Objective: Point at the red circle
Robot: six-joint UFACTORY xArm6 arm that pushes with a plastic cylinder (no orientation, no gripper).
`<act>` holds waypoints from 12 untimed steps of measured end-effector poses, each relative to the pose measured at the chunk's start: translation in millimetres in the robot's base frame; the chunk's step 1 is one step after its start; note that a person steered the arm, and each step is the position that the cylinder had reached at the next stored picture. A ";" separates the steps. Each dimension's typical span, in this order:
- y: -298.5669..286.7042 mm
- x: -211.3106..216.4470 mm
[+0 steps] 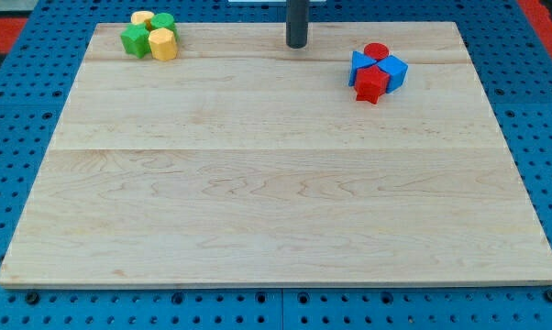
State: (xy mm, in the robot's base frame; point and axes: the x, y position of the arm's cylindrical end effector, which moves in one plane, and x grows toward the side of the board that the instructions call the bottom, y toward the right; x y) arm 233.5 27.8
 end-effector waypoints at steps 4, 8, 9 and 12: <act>-17.9 0.0; -30.6 0.0; -32.1 0.0; 6.2 0.0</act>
